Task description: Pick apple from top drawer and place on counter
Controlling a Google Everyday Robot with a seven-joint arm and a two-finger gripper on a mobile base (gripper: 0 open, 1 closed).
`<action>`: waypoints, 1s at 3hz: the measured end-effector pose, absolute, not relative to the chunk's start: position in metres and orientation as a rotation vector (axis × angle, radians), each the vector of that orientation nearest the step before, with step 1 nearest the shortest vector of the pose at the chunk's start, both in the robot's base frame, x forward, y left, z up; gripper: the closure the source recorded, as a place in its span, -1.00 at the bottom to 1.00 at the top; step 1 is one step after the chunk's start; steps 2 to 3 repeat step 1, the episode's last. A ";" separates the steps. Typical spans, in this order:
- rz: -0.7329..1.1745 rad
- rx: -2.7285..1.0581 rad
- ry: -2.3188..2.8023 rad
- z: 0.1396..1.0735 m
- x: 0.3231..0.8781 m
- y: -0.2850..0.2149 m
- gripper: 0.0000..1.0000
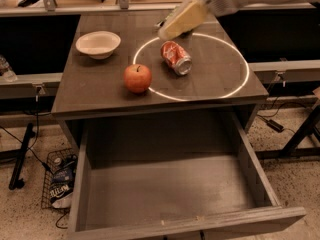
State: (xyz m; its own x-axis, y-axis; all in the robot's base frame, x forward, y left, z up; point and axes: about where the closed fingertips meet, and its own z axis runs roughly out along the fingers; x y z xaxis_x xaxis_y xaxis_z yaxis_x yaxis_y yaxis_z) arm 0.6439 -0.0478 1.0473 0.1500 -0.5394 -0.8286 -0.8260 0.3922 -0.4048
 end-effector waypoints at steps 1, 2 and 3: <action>0.124 -1.213 1.489 1.116 0.630 -0.103 -1.00; 0.124 -1.213 1.489 1.116 0.630 -0.103 -1.00; 0.124 -1.213 1.489 1.116 0.630 -0.103 -1.00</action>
Offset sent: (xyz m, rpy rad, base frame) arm 0.0000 0.0000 0.0000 0.0000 0.0000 0.0000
